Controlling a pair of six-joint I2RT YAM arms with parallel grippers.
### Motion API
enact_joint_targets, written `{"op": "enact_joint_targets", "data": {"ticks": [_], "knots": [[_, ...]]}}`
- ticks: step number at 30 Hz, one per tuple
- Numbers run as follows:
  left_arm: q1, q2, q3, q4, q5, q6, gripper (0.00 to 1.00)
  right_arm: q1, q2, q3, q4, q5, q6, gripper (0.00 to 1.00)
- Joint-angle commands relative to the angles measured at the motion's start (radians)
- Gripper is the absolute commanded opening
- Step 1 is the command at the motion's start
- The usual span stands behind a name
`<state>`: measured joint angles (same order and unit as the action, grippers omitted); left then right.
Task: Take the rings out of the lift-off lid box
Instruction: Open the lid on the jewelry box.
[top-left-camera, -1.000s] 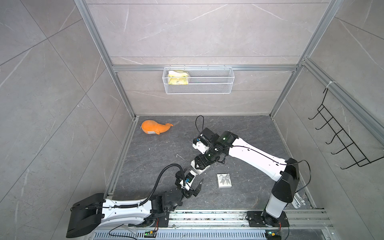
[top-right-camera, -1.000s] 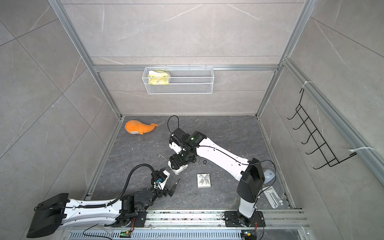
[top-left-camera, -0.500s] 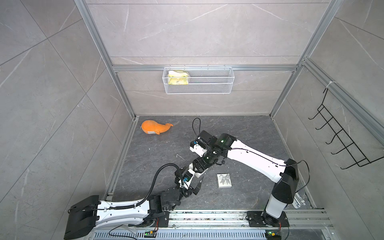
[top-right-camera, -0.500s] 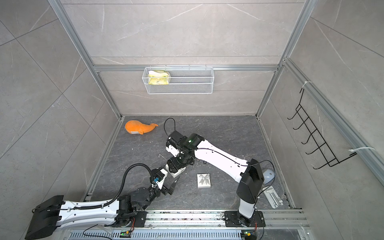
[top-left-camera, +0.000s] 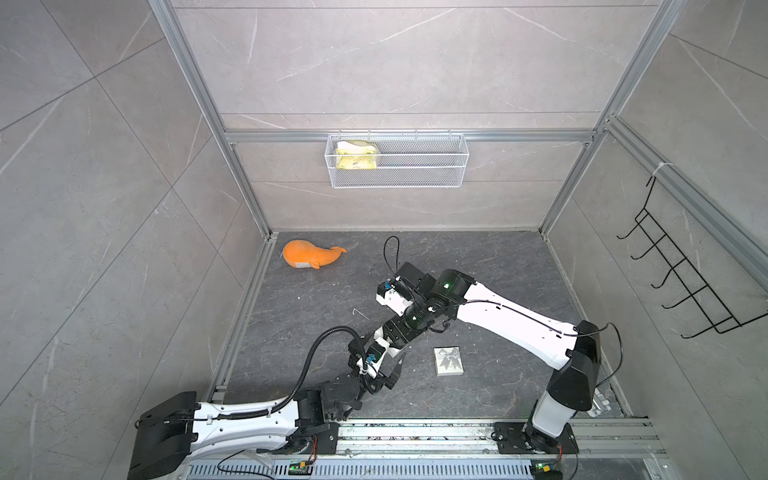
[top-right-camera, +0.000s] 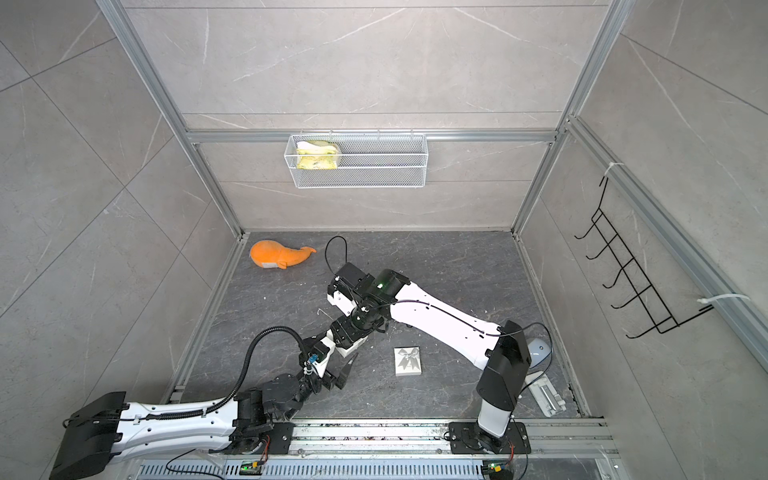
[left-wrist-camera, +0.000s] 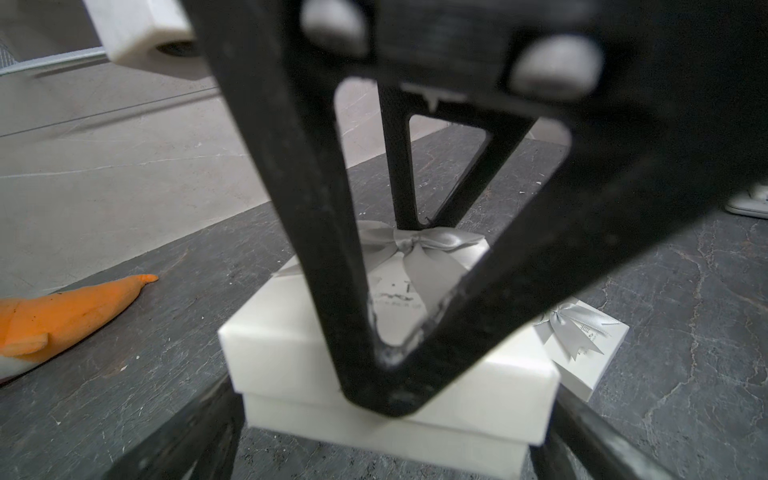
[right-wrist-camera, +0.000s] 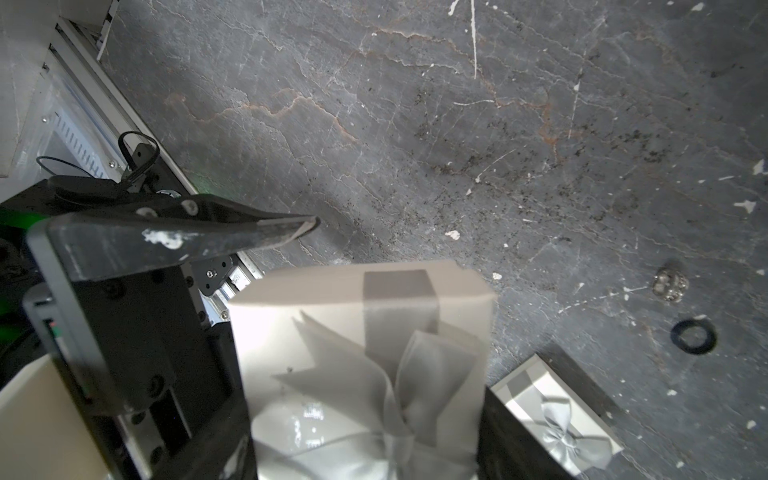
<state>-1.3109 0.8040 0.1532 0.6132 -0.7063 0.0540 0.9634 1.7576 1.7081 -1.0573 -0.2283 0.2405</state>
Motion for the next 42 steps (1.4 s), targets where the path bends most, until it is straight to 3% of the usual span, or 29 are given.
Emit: {"op": "enact_joint_targets", "data": {"ticks": [1, 15, 25, 34, 42], "knots": [[0.006, -0.026, 0.037, 0.032, -0.025, 0.003, 1.00, 0.008, -0.030, -0.002, 0.005, -0.004, -0.016, 0.70], [0.006, 0.024, 0.052, 0.018, -0.003, 0.008, 0.97, 0.013, -0.025, 0.015, 0.003, -0.021, -0.016, 0.69], [0.006, -0.002, 0.052, 0.003, -0.002, 0.018, 0.88, 0.015, -0.024, 0.025, -0.006, -0.021, -0.017, 0.69], [0.006, 0.012, 0.060, -0.017, 0.006, 0.018, 0.74, 0.019, -0.032, 0.035, -0.007, -0.025, -0.014, 0.69], [0.006, -0.024, 0.050, -0.020, -0.022, 0.019, 0.73, 0.024, -0.042, 0.028, -0.006, -0.025, -0.012, 0.69]]}}
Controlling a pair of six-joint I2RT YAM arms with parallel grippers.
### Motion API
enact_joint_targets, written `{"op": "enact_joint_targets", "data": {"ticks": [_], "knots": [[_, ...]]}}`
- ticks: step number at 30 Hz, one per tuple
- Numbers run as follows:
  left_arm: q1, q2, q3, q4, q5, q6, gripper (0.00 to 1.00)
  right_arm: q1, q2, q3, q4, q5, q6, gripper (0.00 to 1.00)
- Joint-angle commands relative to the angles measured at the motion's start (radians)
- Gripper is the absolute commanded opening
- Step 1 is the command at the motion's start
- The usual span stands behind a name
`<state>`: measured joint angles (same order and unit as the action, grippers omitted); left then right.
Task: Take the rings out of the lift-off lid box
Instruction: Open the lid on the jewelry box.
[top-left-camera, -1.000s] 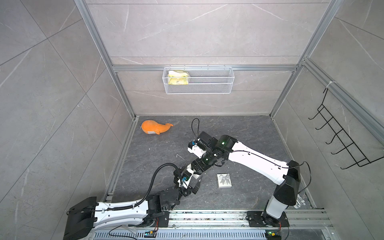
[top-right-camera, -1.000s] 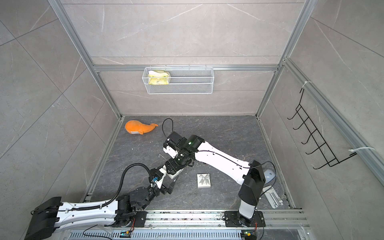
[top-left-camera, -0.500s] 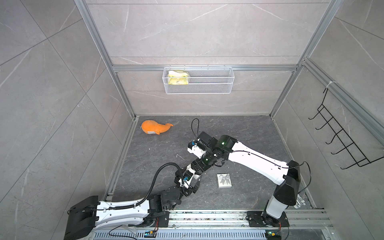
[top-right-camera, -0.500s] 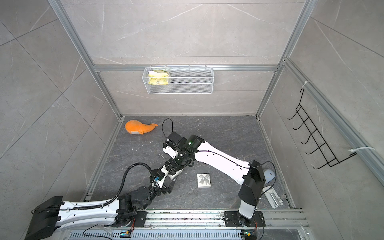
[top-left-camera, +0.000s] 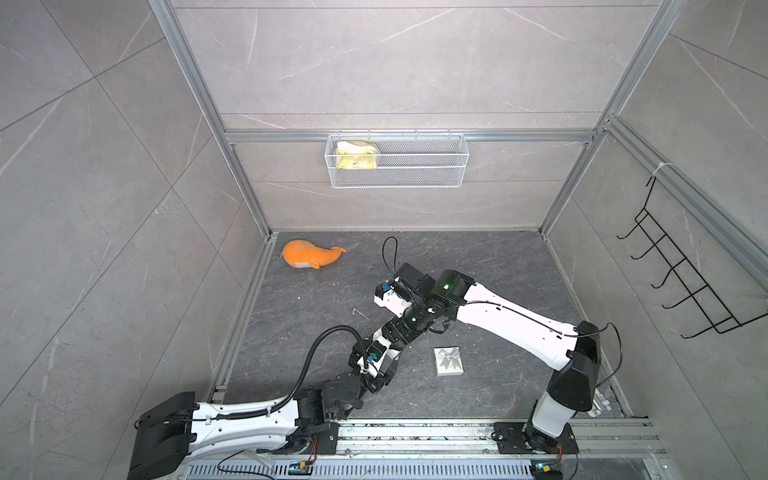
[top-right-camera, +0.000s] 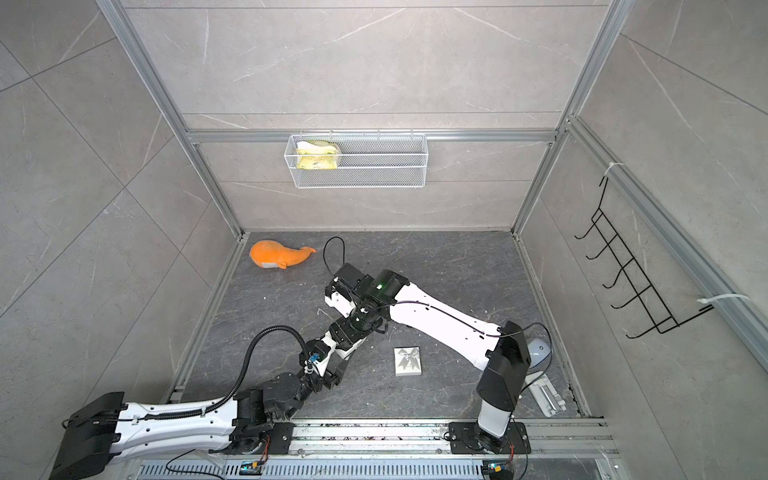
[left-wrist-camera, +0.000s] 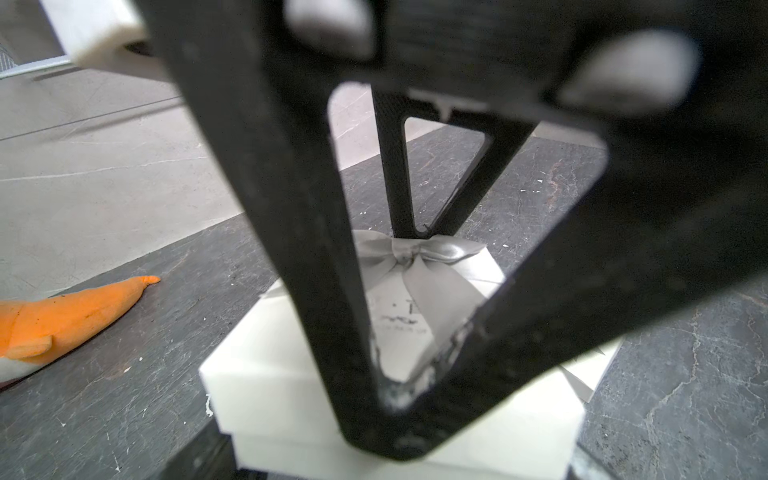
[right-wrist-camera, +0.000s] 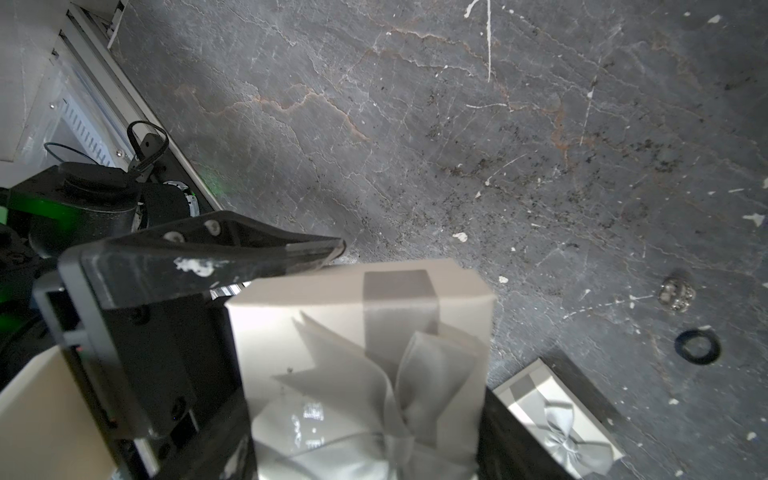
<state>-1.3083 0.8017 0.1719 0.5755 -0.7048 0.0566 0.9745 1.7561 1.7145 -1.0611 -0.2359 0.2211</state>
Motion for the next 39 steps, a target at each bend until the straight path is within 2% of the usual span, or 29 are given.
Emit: {"op": "enact_joint_targets", "data": {"ticks": [1, 12, 27, 39], "knots": [[0.003, -0.025, 0.031, 0.018, -0.025, 0.015, 0.71, 0.013, -0.041, 0.021, 0.000, -0.017, 0.007, 0.69], [0.006, 0.003, 0.037, -0.016, -0.028, -0.010, 0.57, 0.015, -0.044, 0.050, -0.005, 0.004, 0.020, 0.67], [0.005, 0.059, 0.051, -0.054, -0.009, -0.037, 0.53, 0.015, -0.036, 0.104, -0.016, 0.019, 0.034, 0.67], [0.005, 0.072, 0.058, -0.095, 0.028, -0.063, 0.47, 0.015, -0.032, 0.145, -0.031, 0.053, 0.047, 0.66]]}}
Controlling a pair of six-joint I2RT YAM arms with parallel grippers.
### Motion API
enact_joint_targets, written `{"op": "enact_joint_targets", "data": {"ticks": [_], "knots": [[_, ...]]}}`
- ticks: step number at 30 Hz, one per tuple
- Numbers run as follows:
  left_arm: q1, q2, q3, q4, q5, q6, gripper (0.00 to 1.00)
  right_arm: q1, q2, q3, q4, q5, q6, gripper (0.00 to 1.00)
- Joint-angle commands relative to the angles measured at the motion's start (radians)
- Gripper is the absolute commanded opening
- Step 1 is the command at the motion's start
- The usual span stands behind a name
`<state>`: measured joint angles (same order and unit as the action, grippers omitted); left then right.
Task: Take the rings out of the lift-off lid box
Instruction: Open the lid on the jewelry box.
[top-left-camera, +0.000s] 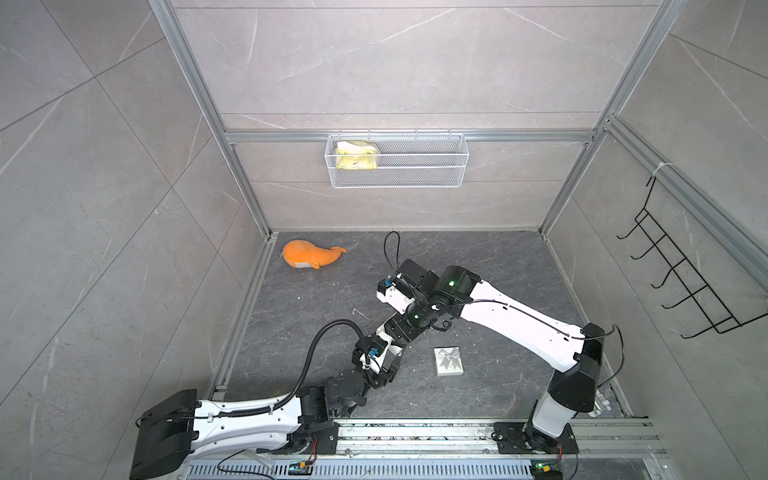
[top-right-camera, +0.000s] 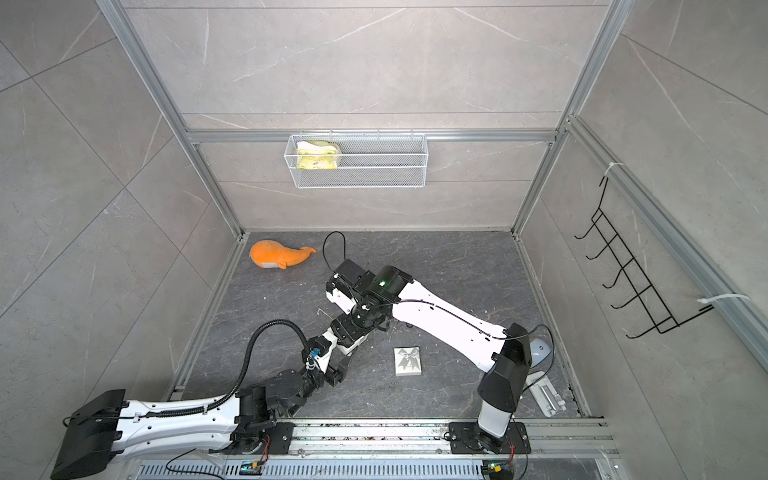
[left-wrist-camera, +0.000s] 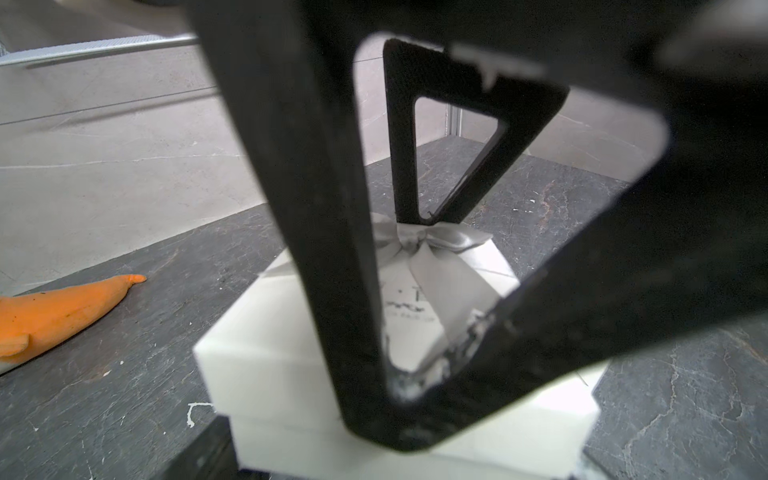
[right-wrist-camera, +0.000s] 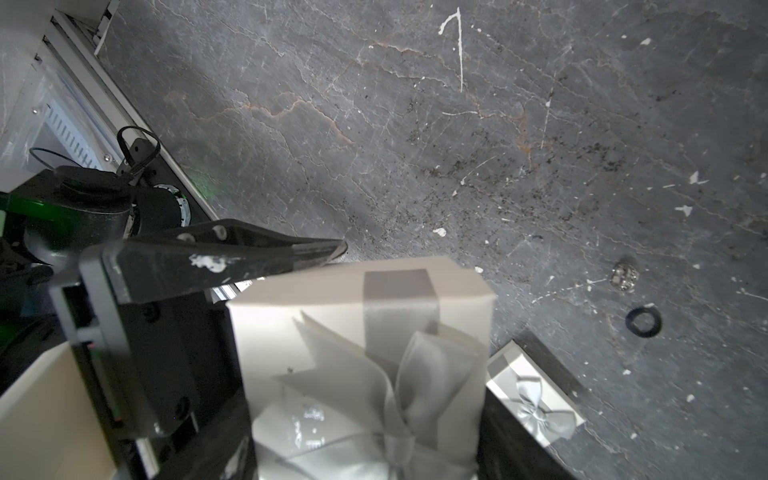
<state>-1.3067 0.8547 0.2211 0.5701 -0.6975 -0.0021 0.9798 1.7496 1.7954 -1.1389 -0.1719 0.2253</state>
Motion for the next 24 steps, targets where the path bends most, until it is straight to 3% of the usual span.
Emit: {"op": "enact_joint_targets", "data": {"ticks": [1, 8, 12, 24], "knots": [[0.004, 0.019, 0.008, -0.093, 0.022, -0.005, 0.46, 0.010, -0.027, 0.067, 0.046, -0.005, 0.045, 0.66], [0.004, 0.020, 0.009, -0.090, 0.015, -0.008, 0.46, 0.010, -0.027, 0.079, 0.041, 0.004, 0.054, 0.66], [0.003, 0.025, 0.000, -0.090, 0.008, -0.040, 0.46, 0.007, -0.040, 0.065, 0.036, 0.073, 0.064, 0.66], [0.002, 0.173, 0.015, -0.167, -0.115, -0.419, 0.50, -0.106, -0.109, -0.140, 0.144, 0.054, 0.112, 0.67]]}}
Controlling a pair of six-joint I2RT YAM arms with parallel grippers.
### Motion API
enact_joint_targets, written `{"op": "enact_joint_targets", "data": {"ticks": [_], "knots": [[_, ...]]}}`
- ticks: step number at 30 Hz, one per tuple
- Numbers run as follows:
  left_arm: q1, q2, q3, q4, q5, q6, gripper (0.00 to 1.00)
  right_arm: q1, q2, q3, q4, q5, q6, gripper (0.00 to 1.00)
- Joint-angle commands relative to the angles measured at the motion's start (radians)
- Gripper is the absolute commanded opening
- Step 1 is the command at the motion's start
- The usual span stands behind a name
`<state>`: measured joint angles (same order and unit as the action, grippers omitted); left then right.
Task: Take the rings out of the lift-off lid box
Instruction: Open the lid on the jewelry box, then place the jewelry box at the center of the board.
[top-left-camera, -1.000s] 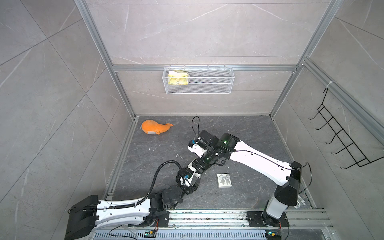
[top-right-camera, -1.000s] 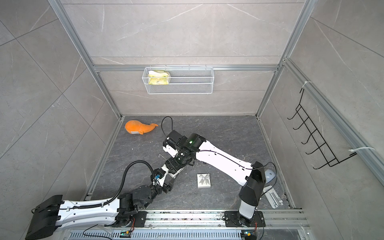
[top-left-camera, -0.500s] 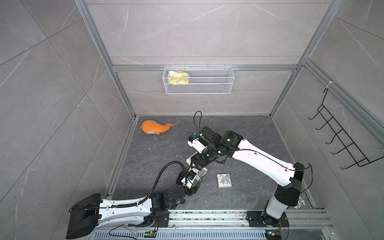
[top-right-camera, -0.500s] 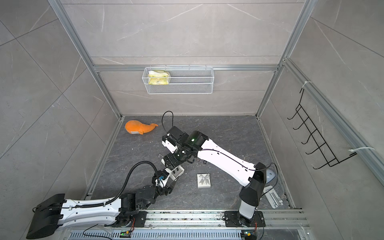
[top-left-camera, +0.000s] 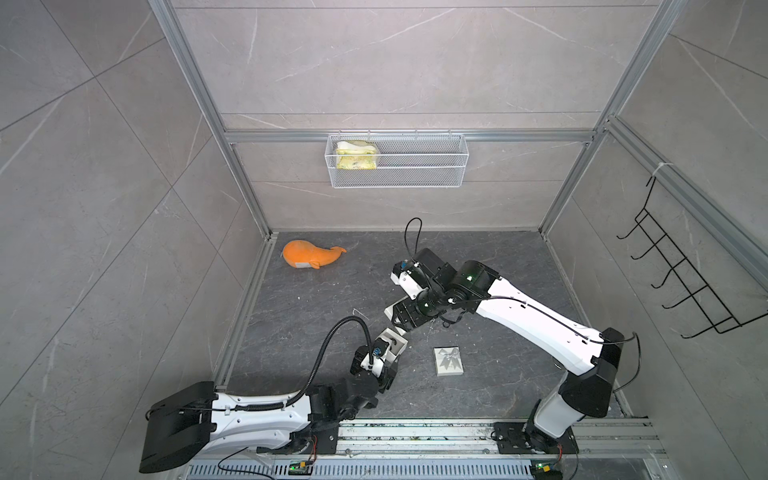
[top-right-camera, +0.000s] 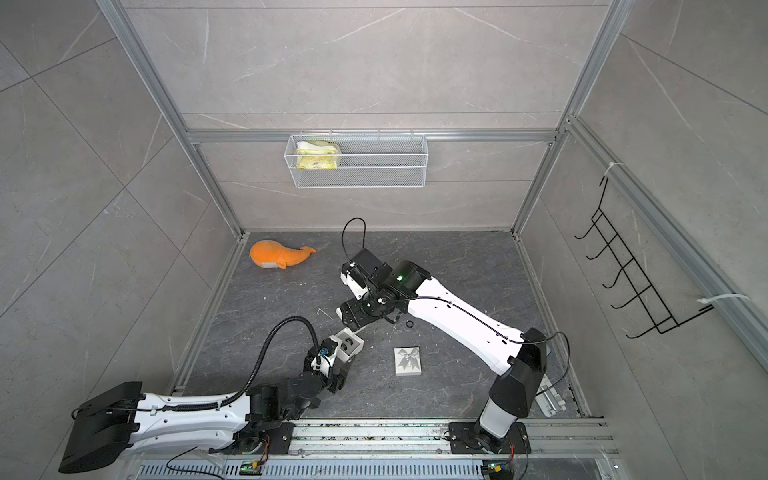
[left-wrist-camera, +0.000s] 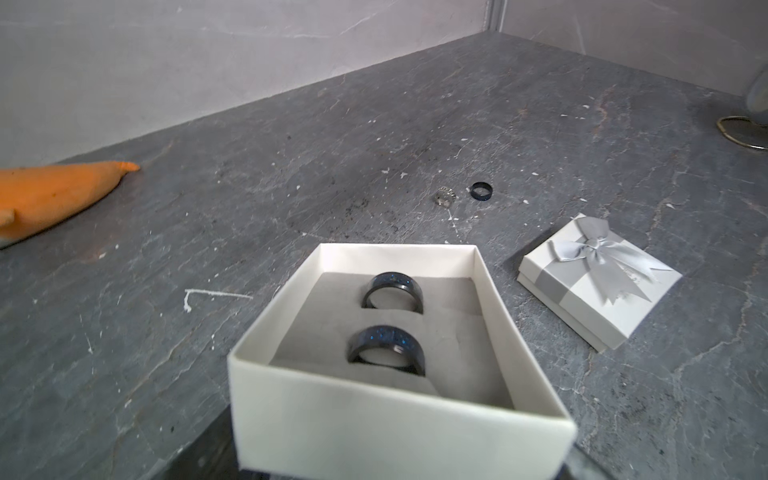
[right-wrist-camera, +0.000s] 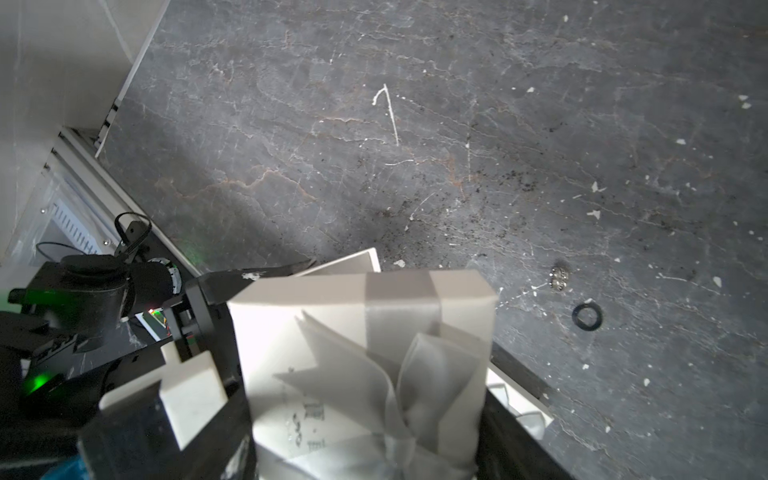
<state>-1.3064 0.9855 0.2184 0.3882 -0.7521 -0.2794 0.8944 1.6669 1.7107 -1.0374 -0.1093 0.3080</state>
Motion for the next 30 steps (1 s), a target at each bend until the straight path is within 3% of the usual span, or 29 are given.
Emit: {"op": "enact_joint_targets", "data": {"ticks": [1, 7, 14, 23, 30], "knots": [[0.001, 0.068, 0.019, 0.020, -0.074, -0.166, 0.51, -0.024, -0.031, -0.076, 0.055, -0.014, 0.031, 0.67], [0.001, 0.276, 0.001, 0.147, -0.147, -0.327, 0.55, -0.049, -0.054, -0.173, 0.106, -0.007, 0.038, 0.67], [0.001, 0.468, 0.043, 0.252, -0.153, -0.368, 0.61, -0.095, -0.065, -0.266, 0.131, 0.051, 0.063, 0.67], [0.002, 0.570, 0.064, 0.290, -0.138, -0.408, 0.79, -0.218, -0.035, -0.364, 0.161, 0.158, 0.123, 0.68], [0.001, 0.593, 0.062, 0.299, -0.133, -0.418, 0.85, -0.330, 0.000, -0.405, 0.183, 0.205, 0.161, 0.69]]}}
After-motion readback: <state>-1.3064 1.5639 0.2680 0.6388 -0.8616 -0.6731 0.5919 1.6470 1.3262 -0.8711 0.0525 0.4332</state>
